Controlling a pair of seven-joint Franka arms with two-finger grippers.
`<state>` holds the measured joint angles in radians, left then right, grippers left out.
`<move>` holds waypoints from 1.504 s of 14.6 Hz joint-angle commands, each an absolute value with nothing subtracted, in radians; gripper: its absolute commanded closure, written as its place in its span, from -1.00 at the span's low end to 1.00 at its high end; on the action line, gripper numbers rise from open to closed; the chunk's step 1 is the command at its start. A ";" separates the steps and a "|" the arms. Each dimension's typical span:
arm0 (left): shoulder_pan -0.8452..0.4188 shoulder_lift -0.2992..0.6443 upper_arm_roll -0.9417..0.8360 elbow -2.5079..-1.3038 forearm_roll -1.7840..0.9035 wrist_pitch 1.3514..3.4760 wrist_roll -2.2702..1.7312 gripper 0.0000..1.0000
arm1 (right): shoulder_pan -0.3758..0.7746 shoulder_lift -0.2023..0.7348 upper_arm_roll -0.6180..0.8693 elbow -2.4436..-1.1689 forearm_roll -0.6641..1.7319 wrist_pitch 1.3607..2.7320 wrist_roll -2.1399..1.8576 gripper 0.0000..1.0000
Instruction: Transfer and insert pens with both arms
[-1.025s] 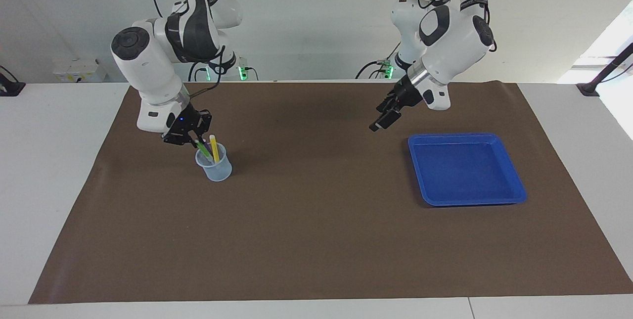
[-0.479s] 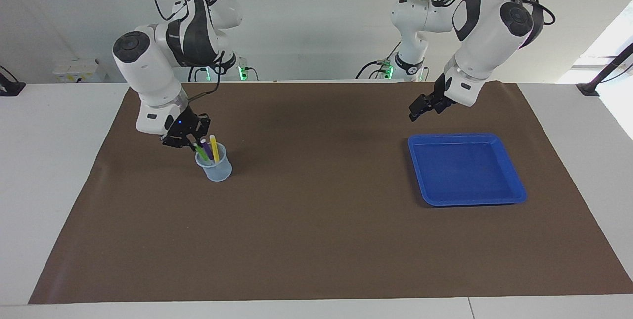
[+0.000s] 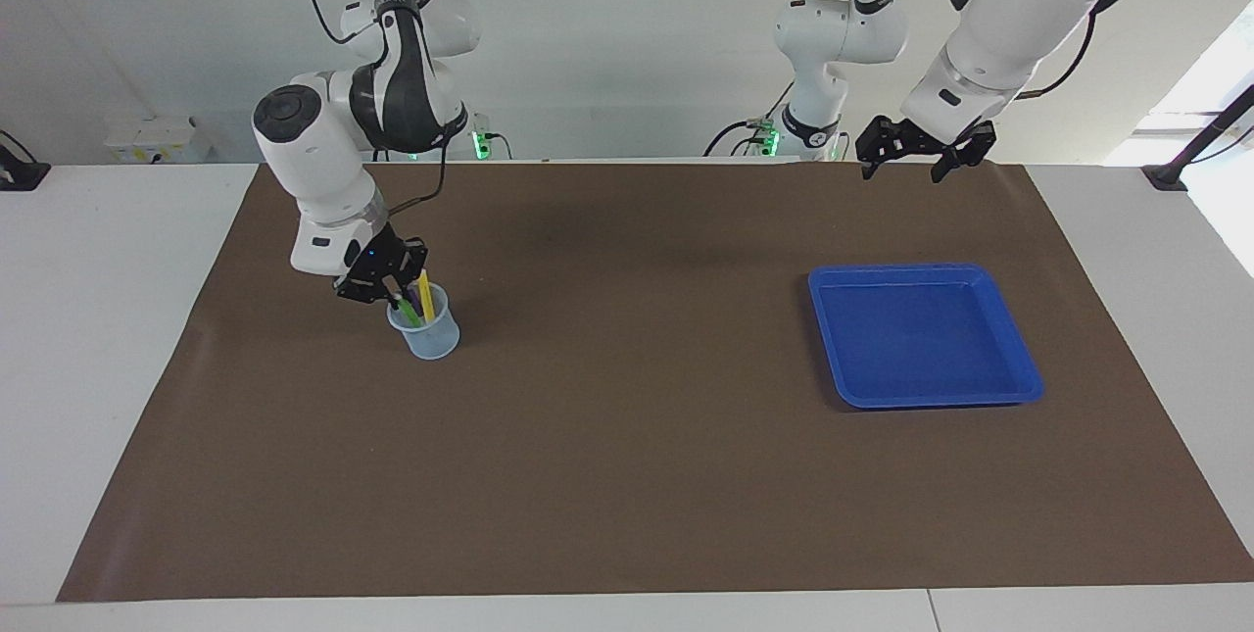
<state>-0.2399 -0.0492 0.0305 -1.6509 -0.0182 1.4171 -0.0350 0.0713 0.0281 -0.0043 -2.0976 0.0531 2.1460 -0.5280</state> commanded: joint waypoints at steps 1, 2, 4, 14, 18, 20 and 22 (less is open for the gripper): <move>-0.200 -0.070 0.025 -1.705 -0.002 1.449 0.018 -1.00 | 0.063 0.005 0.003 -2.128 0.037 2.169 -0.549 0.77; -0.198 -0.089 0.026 -1.747 -0.005 1.501 0.008 -1.00 | 0.061 0.003 0.003 -2.129 0.037 2.168 -0.549 0.58; -0.193 -0.098 0.026 -1.769 -0.011 1.537 -0.006 -1.00 | 0.061 0.005 0.003 -2.128 0.037 2.166 -0.549 -0.17; -0.172 -0.057 0.021 -1.663 -0.032 1.459 -0.038 -1.00 | 0.060 0.031 0.006 -1.858 0.072 1.864 -0.560 -0.42; -0.173 -0.057 0.020 -1.661 -0.035 1.463 -0.038 -1.00 | 0.052 0.025 0.009 -1.743 0.118 1.715 -0.539 -0.45; -0.173 -0.058 0.020 -1.661 -0.035 1.466 -0.038 -1.00 | 0.051 0.021 0.008 -1.723 0.147 1.686 -0.480 -1.00; -0.173 -0.058 0.020 -1.663 -0.035 1.470 -0.038 -1.00 | 0.063 0.023 0.009 -1.683 0.132 1.639 -0.407 -1.00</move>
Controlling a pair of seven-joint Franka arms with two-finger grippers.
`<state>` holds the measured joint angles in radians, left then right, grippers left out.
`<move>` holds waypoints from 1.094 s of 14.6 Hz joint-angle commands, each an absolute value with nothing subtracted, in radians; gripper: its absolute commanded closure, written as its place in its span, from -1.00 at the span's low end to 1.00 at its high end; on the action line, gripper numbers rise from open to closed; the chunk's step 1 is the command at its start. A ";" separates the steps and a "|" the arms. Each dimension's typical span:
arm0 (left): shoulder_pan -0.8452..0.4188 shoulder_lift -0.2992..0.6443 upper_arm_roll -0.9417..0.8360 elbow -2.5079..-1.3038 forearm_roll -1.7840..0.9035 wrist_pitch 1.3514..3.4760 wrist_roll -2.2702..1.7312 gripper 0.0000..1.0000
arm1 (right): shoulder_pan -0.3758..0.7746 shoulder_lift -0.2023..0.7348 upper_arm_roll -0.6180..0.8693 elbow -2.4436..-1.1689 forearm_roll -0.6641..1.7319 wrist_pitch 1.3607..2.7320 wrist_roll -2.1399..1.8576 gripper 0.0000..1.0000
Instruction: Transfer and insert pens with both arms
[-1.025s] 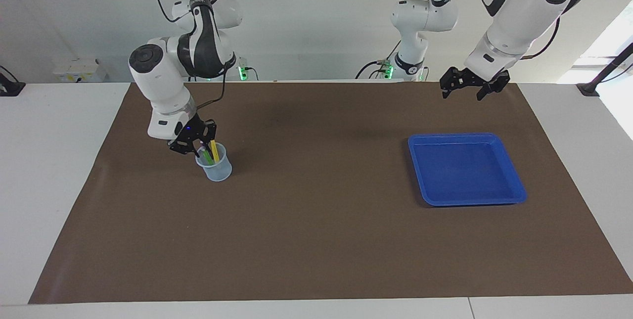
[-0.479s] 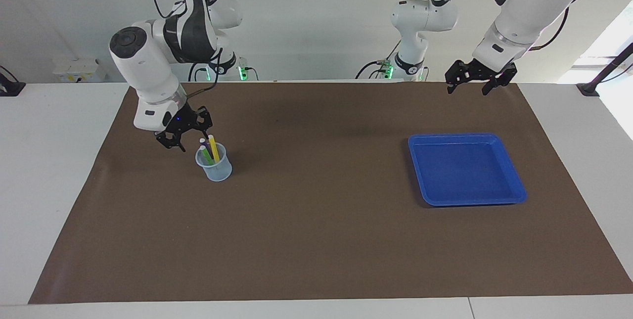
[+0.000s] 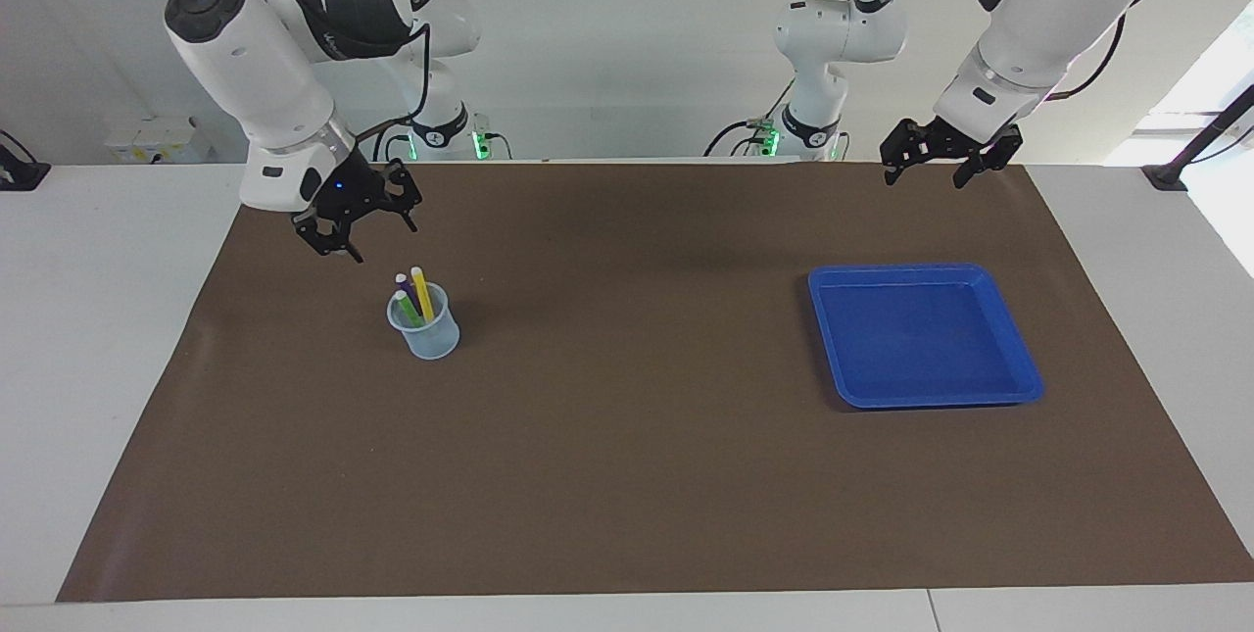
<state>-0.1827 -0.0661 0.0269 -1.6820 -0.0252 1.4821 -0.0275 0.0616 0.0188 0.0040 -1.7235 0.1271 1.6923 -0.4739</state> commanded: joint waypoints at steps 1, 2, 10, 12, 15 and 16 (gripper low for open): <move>-0.173 -0.058 0.020 -1.663 -0.035 1.470 -0.038 -1.00 | 0.063 0.025 0.008 -1.657 0.126 1.599 -0.352 -1.00; -0.173 -0.058 0.021 -1.663 -0.035 1.471 -0.038 -1.00 | 0.061 0.029 0.008 -1.626 0.120 1.554 -0.307 -1.00; -0.181 -0.063 0.021 -1.675 -0.034 1.485 -0.037 -1.00 | 0.020 0.006 -0.002 -1.558 -0.017 1.393 -0.232 -1.00; -0.176 -0.063 0.021 -1.675 -0.034 1.483 -0.035 -1.00 | 0.018 -0.009 0.002 -1.601 -0.018 1.414 -0.224 -1.00; -0.172 -0.064 0.021 -1.675 -0.034 1.480 -0.035 -1.00 | 0.064 0.005 -0.023 -1.606 -0.026 1.417 -0.152 -1.00; -0.173 -0.064 0.021 -1.677 -0.034 1.480 -0.035 -1.00 | 0.064 0.005 -0.026 -1.606 -0.026 1.416 -0.134 -1.00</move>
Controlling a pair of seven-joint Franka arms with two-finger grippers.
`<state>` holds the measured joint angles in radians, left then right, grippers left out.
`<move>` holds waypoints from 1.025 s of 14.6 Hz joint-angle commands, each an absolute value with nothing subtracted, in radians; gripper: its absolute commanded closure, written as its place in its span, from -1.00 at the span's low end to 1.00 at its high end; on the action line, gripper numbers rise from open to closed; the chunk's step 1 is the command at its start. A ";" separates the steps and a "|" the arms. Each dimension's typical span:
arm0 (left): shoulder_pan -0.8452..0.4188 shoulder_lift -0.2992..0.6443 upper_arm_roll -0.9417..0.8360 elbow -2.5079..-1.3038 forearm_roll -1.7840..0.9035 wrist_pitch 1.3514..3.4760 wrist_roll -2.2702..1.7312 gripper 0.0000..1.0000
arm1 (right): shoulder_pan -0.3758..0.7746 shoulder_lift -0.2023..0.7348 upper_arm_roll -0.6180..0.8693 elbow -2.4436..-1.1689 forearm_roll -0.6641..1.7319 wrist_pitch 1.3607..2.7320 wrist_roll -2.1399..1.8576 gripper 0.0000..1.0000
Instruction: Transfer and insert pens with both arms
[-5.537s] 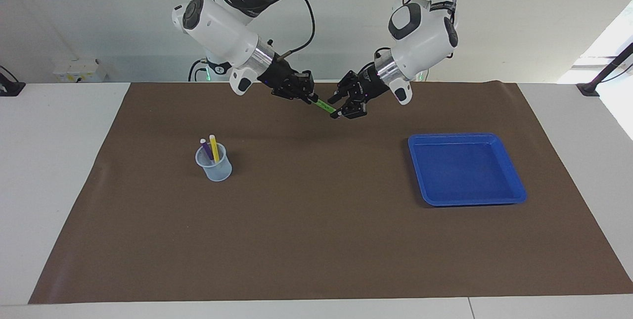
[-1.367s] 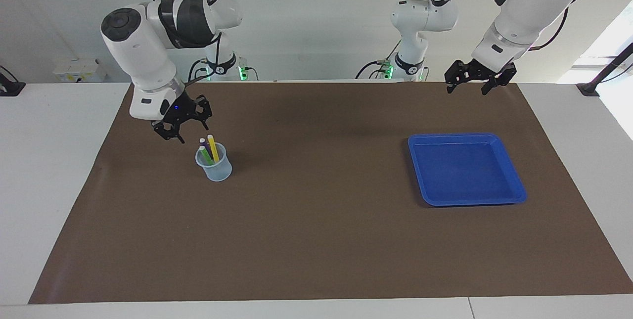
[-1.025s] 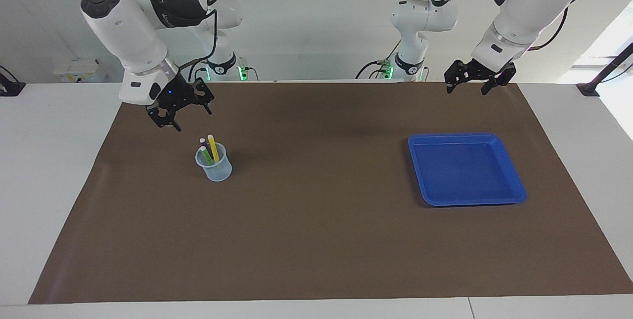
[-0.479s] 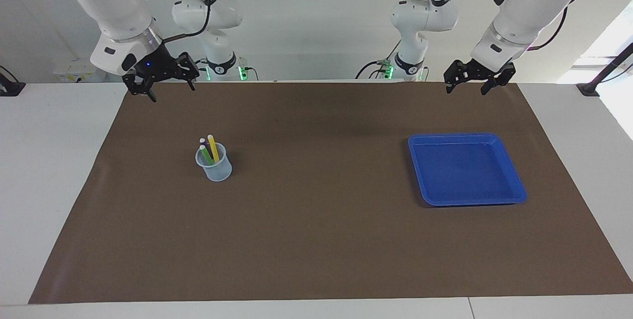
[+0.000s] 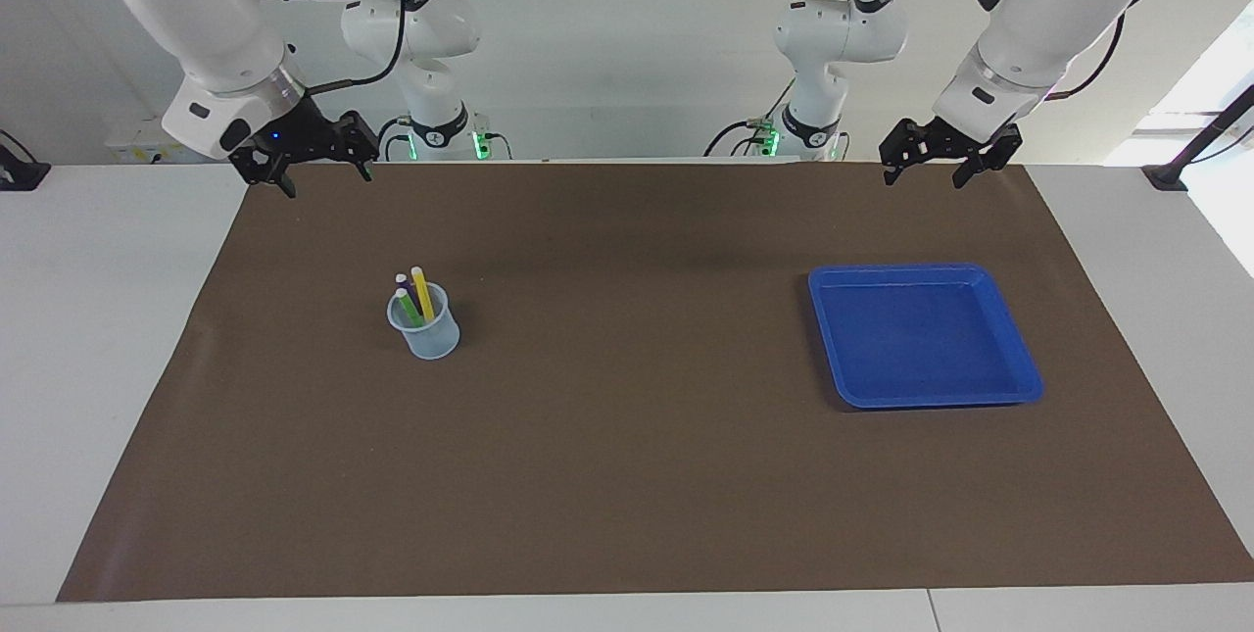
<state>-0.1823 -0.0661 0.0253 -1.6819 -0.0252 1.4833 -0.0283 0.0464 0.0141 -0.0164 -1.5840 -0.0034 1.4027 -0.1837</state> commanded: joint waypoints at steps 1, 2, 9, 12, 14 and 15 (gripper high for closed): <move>-0.173 -0.064 0.021 -1.675 -0.034 1.480 -0.035 -1.00 | 0.064 0.008 -0.028 -1.606 -0.026 1.417 -0.132 -1.00; -0.172 -0.064 0.021 -1.677 -0.034 1.480 -0.035 -1.00 | 0.063 0.024 -0.029 -1.600 -0.026 1.417 -0.132 -1.00; -0.172 -0.066 0.021 -1.677 -0.034 1.480 -0.034 -1.00 | 0.058 0.011 -0.040 -1.597 -0.026 1.417 -0.130 -1.00; -0.172 -0.066 0.023 -1.677 -0.034 1.480 -0.034 -1.00 | 0.058 0.009 -0.041 -1.595 -0.026 1.417 -0.129 -1.00; -0.172 -0.066 0.021 -1.677 -0.034 1.480 -0.034 -1.00 | 0.067 -0.003 -0.048 -1.598 -0.023 1.416 -0.126 -1.00; -0.172 -0.064 0.023 -1.677 -0.034 1.480 -0.034 -1.00 | 0.069 -0.003 -0.048 -1.598 -0.023 1.416 -0.126 -1.00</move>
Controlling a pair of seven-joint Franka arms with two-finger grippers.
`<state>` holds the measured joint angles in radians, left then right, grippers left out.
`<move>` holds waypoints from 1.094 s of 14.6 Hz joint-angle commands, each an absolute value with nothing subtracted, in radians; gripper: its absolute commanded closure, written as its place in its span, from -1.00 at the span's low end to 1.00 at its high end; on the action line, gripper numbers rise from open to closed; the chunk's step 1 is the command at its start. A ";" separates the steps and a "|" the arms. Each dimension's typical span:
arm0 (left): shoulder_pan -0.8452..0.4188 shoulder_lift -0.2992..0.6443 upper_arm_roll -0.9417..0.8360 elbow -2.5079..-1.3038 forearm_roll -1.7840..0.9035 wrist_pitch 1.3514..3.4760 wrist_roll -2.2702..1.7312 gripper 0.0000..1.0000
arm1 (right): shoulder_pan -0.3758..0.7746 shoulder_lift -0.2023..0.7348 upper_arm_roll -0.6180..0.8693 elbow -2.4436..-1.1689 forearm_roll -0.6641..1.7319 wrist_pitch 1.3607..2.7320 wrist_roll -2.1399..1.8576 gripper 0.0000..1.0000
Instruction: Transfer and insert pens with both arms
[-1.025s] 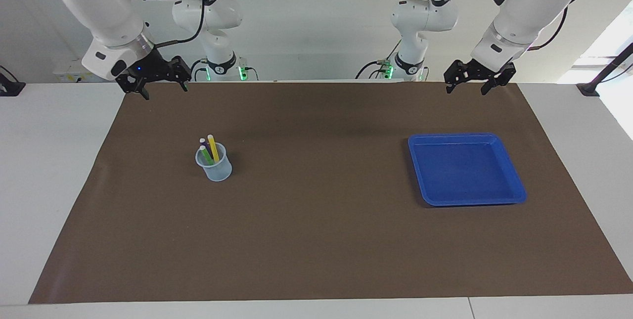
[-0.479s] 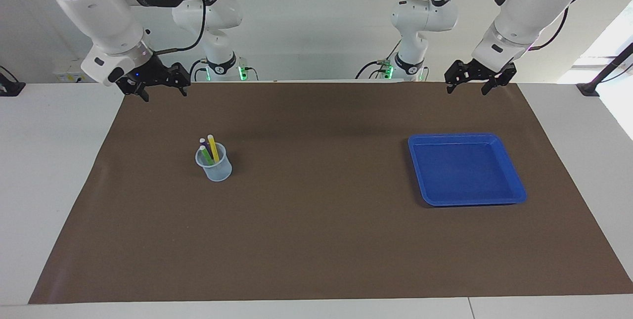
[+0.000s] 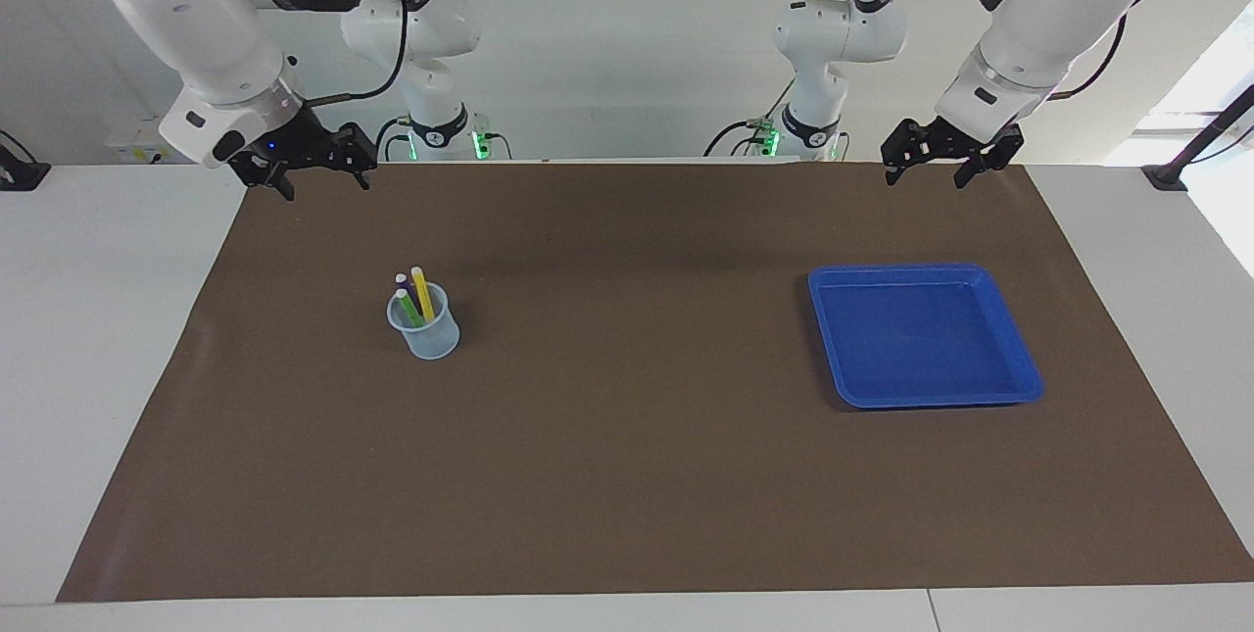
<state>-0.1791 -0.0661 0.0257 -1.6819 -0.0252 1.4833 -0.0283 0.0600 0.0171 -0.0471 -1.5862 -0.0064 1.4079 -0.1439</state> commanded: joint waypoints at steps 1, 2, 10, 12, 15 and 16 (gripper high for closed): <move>-0.172 -0.066 0.021 -1.677 -0.034 1.480 -0.034 -1.00 | 0.068 -0.002 -0.046 -1.598 -0.023 1.417 -0.126 -1.00; -0.172 -0.066 0.023 -1.677 -0.034 1.480 -0.034 -1.00 | 0.067 0.000 -0.046 -1.598 -0.021 1.419 -0.126 -1.00; -0.172 -0.066 0.021 -1.677 -0.034 1.480 -0.034 -1.00 | 0.069 0.005 -0.052 -1.586 -0.021 1.471 -0.130 -1.00; -0.172 -0.066 0.021 -1.677 -0.034 1.480 -0.034 -1.00 | 0.071 0.006 -0.052 -1.562 -0.020 1.471 -0.129 -1.00; -0.172 -0.066 0.021 -1.677 -0.034 1.480 -0.034 -1.00 | 0.071 0.005 -0.051 -1.562 -0.020 1.485 -0.129 -1.00; -0.172 -0.066 0.021 -1.677 -0.034 1.480 -0.034 -1.00 | 0.071 0.005 -0.051 -1.562 -0.020 1.485 -0.129 -1.00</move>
<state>-0.1791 -0.0661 0.0257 -1.6819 -0.0252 1.4833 -0.0283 0.0629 0.0089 -0.0482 -1.5626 -0.0064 1.4718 -0.1438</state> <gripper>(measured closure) 0.000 0.000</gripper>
